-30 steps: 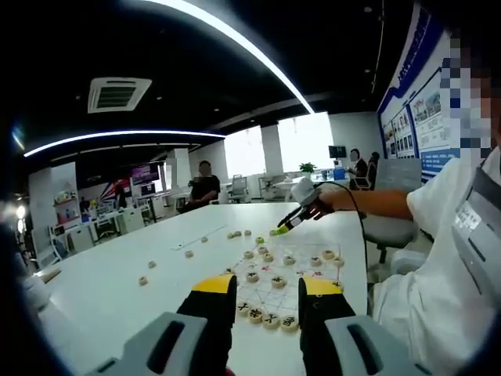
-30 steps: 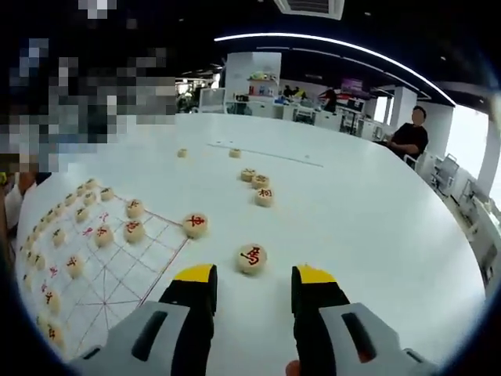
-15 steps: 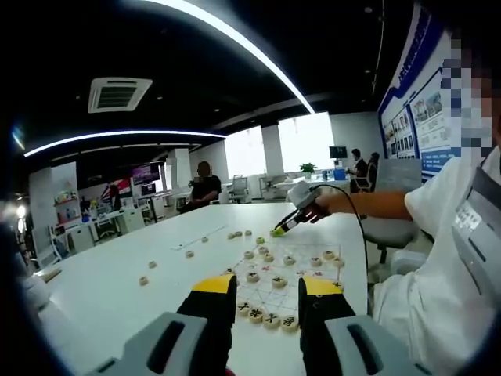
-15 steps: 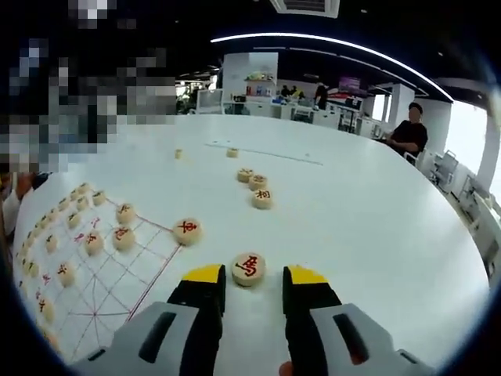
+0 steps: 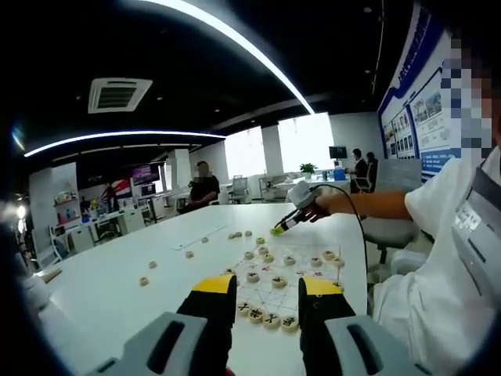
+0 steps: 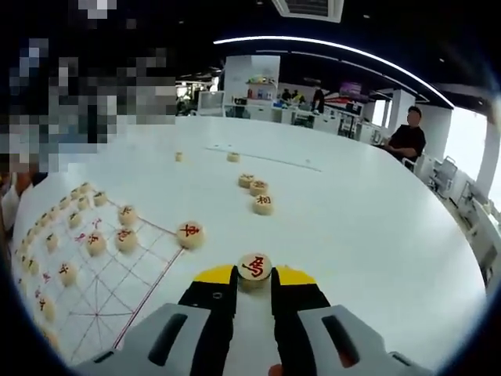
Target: Pick up the chess pieces one by one and place each piece onto its starting position on the chessboard, setting the pieces on their correct points until all the chess pieces are arranged in the starting layout
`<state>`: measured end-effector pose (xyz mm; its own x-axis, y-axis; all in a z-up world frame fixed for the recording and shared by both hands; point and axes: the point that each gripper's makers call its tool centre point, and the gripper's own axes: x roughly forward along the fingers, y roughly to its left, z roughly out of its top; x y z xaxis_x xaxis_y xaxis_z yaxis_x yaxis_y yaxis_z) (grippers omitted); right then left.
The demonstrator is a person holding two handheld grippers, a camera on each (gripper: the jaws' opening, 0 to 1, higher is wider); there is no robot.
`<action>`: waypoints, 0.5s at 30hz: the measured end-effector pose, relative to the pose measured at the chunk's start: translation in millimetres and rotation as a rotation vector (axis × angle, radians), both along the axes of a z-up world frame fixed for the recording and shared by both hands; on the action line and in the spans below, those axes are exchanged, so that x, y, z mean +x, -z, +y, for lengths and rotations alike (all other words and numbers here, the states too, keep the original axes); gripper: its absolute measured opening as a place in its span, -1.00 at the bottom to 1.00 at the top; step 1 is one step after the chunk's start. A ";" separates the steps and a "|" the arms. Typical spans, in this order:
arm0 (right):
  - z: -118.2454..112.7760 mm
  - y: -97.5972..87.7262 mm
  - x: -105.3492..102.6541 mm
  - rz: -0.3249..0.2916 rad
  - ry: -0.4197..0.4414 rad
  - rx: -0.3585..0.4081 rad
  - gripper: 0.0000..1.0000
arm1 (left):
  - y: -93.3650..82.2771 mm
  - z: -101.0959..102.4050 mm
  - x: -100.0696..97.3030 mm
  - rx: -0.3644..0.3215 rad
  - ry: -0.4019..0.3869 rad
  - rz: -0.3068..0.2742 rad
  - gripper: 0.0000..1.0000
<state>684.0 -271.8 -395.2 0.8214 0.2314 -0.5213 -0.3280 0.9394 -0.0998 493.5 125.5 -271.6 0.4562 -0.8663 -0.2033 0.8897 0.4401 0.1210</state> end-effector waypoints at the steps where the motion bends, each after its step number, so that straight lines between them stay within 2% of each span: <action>1: 2.1 -2.0 -2.2 -0.003 -0.003 0.001 -0.62 | 0.3 -0.3 0.0 0.002 0.001 0.000 -0.34; 8: 13.5 -9.0 -10.4 0.004 -0.026 0.023 -0.62 | 0.3 -1.4 0.1 0.003 0.003 0.000 -0.34; 15: 34.7 -12.7 -22.1 0.014 -0.071 0.042 -0.62 | 0.4 -1.6 0.5 0.004 0.003 0.000 -0.34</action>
